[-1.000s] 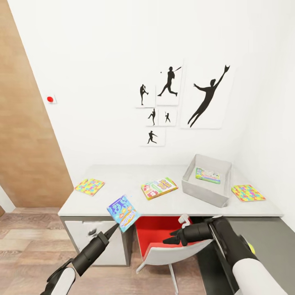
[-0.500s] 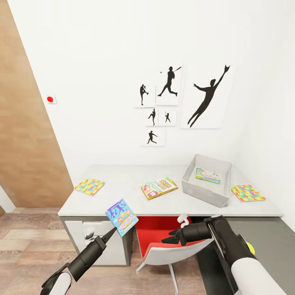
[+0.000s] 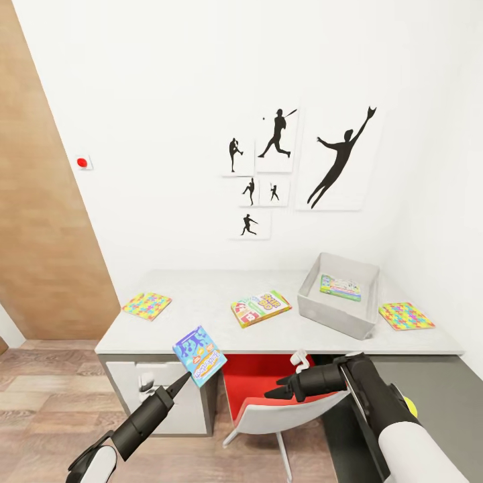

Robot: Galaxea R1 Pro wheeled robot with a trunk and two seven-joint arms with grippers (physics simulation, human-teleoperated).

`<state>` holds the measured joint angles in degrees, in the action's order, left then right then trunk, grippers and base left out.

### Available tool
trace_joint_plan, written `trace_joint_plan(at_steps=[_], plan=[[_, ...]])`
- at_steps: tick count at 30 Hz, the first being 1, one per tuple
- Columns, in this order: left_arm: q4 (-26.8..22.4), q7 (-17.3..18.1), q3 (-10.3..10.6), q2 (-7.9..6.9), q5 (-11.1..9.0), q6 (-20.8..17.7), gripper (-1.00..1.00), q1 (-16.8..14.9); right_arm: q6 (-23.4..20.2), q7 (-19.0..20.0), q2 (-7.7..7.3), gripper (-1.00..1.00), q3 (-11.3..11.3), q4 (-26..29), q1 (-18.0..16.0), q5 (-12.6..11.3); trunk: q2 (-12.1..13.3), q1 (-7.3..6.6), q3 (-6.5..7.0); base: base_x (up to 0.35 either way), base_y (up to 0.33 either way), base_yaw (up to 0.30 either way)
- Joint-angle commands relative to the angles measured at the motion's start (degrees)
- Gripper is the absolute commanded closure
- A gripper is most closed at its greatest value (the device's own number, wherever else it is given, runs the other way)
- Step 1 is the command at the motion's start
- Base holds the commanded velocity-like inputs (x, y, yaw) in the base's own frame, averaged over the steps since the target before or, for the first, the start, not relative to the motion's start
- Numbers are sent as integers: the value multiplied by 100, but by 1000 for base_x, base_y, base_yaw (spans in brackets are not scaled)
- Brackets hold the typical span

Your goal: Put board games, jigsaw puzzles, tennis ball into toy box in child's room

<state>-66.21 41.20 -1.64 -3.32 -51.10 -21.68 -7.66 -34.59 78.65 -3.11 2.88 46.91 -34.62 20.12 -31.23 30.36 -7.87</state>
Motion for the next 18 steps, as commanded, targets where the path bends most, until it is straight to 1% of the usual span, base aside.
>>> trace_joint_plan(at_steps=[1, 13, 18], plan=[[-1, 7, -2, -1, -50, -53, 100, -4, -54, 46, 5, -100, 20, 7, -5, 49, -10, 2, -11, 0, 0, 0], [-2, 5, 5, 1, -50, -55, 100, -12, -53, 46, 1, -100, 20, 13, -2, 43, -10, 2, -11, 0, 0, 0], [-25, -3, -160, -43, -209, -71, 100, -19, -75, 61, -162, -100, 31, 59, 3, -41, -10, 2, -11, 0, 0, 0]])
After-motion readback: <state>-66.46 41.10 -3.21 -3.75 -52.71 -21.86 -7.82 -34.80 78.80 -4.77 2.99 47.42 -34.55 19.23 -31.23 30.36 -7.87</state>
